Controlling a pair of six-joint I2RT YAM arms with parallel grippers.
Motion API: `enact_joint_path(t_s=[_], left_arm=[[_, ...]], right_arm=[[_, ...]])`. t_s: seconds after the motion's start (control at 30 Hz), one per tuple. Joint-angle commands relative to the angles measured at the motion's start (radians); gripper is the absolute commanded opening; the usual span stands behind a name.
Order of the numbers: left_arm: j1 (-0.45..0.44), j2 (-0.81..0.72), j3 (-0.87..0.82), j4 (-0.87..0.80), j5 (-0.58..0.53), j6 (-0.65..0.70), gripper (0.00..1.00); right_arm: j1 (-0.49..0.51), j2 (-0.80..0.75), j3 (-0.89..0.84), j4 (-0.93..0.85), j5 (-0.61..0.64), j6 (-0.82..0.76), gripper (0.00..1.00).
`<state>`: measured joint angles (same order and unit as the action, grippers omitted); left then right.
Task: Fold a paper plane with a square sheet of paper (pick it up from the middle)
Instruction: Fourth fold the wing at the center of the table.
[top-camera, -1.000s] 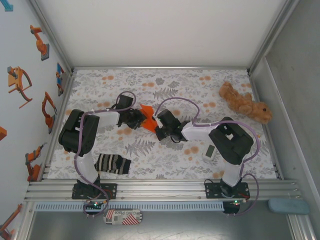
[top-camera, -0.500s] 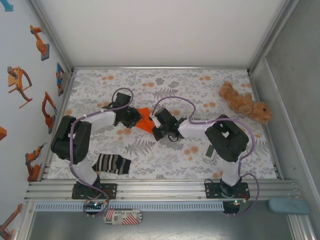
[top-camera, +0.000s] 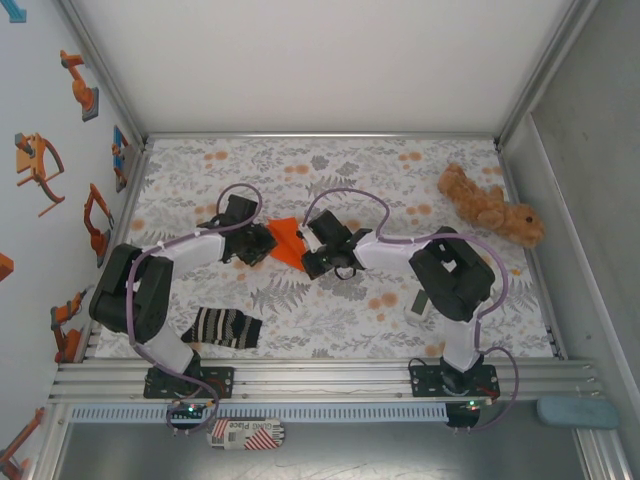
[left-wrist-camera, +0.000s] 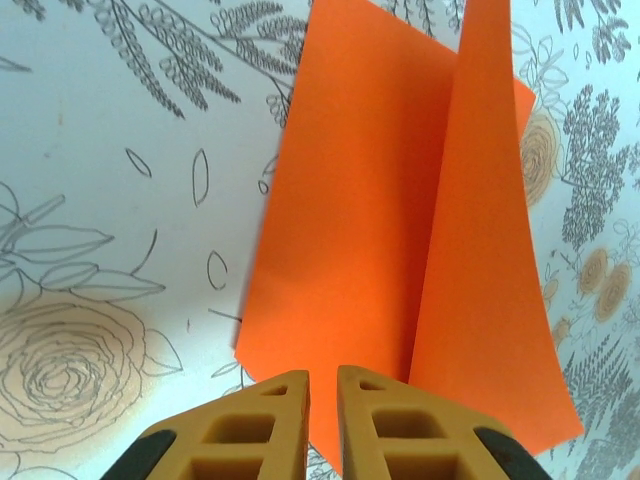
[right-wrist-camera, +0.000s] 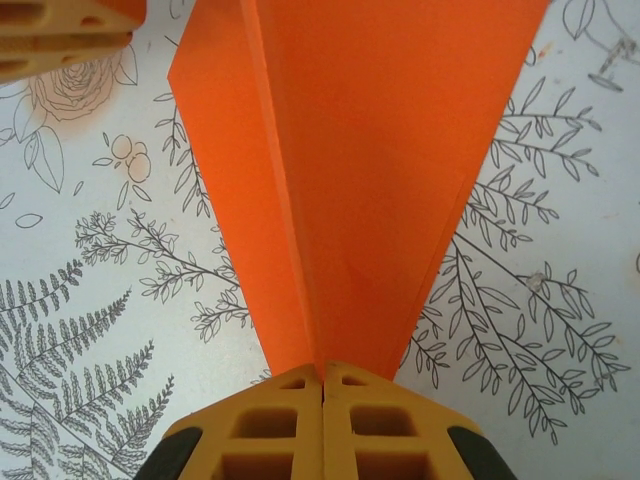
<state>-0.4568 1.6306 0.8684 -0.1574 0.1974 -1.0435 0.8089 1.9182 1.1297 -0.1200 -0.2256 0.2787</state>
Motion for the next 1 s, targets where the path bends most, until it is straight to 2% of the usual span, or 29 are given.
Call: enact_joint_path(t_s=[0.0, 0.43, 0.67, 0.97], left_arm=[[-0.018, -0.031, -0.029, 0.071, 0.021, 0.024, 0.16], [-0.029, -0.026, -0.081, 0.174, 0.049, 0.006, 0.18], [-0.038, 0.001, -0.087, 0.252, 0.093, 0.007, 0.21], [-0.042, 0.066, -0.110, 0.369, 0.161, 0.050, 0.27]], right_arm=[[-0.008, 0.035, 0.033, -0.065, -0.054, 0.045, 0.01], [-0.038, 0.035, -0.016, 0.009, -0.158, 0.124, 0.00], [-0.081, 0.042, -0.063, 0.092, -0.271, 0.170, 0.01], [-0.125, 0.048, -0.106, 0.140, -0.339, 0.190, 0.01]])
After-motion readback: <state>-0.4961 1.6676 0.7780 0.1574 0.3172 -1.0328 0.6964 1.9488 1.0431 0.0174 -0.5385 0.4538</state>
